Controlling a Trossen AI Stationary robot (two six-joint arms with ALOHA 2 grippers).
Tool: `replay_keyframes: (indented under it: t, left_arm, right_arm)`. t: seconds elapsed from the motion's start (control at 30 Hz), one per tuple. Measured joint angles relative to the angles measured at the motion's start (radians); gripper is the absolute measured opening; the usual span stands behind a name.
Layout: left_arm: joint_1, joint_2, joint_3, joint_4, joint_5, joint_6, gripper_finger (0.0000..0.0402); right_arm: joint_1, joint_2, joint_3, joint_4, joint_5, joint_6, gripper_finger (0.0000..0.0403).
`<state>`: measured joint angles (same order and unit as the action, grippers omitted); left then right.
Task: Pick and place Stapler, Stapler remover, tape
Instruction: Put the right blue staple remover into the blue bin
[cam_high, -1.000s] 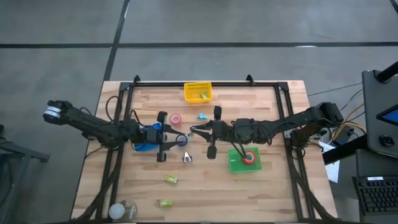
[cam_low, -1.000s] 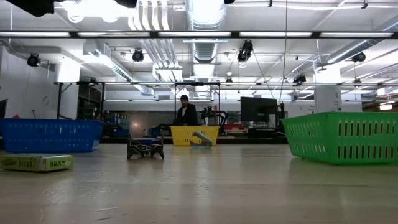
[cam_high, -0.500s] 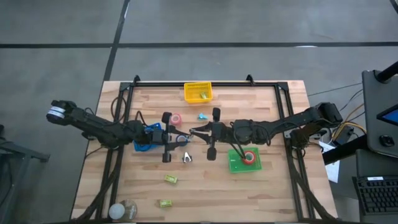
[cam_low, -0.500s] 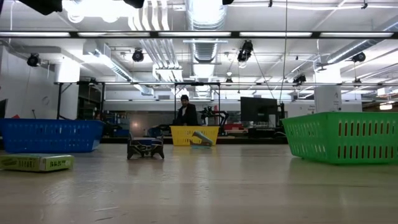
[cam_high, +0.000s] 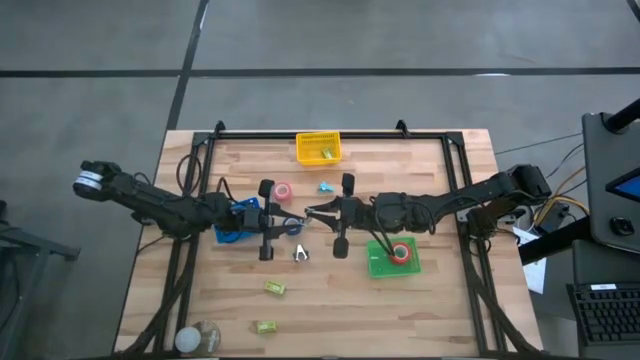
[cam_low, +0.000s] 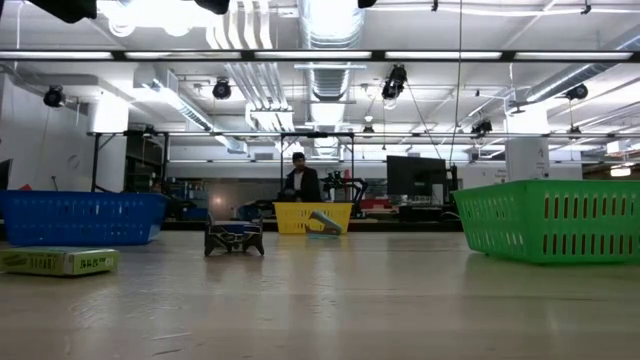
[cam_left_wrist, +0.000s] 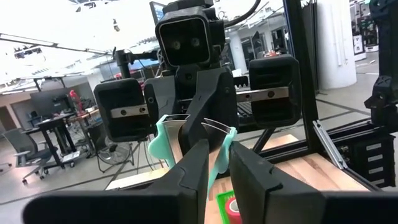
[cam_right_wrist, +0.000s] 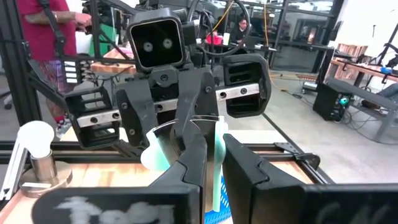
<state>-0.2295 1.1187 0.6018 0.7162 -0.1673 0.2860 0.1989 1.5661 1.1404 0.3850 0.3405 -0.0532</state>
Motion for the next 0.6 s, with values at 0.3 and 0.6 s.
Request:
replay_keyframes:
  t: [0.3, 0.6]
  left_arm:
    - [-0.001, 0.000, 0.000, -0.002, 0.000, 0.039, 0.0010]
    - [-0.001, -0.002, -0.001, -0.019, 0.002, 0.028, 0.0004]
  right_arm:
    - [0.000, -0.002, 0.000, -0.001, 0.003, -0.003, 0.0029]
    - [-0.001, -0.002, 0.000, -0.022, 0.002, 0.024, 0.0069]
